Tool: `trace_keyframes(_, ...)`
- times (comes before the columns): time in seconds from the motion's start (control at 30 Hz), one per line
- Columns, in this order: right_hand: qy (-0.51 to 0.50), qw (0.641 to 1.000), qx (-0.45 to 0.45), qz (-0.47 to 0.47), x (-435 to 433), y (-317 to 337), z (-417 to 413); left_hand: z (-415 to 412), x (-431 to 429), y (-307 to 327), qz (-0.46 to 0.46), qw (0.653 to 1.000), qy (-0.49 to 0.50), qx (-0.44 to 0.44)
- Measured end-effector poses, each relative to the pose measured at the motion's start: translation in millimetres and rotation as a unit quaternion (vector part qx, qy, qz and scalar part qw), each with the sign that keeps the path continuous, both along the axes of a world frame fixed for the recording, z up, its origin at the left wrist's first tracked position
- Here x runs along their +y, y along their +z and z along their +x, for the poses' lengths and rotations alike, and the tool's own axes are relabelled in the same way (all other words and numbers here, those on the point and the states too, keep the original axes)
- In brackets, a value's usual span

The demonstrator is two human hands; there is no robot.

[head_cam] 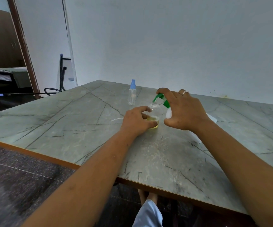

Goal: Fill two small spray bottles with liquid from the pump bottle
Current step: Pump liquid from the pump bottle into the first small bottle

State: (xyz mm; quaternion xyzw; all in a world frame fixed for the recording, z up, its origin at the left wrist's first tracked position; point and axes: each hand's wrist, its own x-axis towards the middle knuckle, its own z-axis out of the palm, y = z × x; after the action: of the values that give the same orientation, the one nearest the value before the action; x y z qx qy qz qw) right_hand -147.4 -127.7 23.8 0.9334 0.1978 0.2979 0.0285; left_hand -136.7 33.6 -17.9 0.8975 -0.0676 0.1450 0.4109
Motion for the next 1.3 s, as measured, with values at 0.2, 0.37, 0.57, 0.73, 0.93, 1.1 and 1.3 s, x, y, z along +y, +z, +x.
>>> trace_keyframes(0.2, -0.006, 1.000, 0.001, 0.010, -2.3, 1.4, -0.7, -2.3, -0.4, 0.0, 0.008, 1.000, -0.006, -0.001)
trace_keyframes(0.37, -0.006, 1.000, -0.004, 0.009, -0.8, -0.5, 0.1, -3.0, -0.6, 0.6, 0.009, 1.000, -0.004, -0.002)
trace_keyframes(0.57, -0.027, 0.999, -0.005, -0.021, -3.1, -1.0, -6.1, -3.5, -0.4, 0.2, 0.012, 1.000, -0.001, -0.001)
trace_keyframes(0.73, -0.023, 1.000, -0.009, -0.004, -2.5, -0.4, -4.4, -3.2, -1.3, 0.3, 0.015, 1.000, 0.001, -0.003)
trace_keyframes(0.93, -0.028, 0.999, -0.018, -0.022, -0.6, -1.8, -5.7, -4.4, -1.1, -0.1, 0.009, 1.000, 0.002, -0.009)
trace_keyframes(1.1, -0.038, 0.998, -0.021, -0.034, -0.5, -1.6, -8.1, -1.1, -0.2, -1.7, 0.009, 1.000, -0.001, -0.009)
trace_keyframes(1.3, -0.031, 0.999, -0.023, -0.025, -1.4, -0.2, -6.6, -0.8, 0.6, -1.5, 0.004, 1.000, -0.005, -0.006)
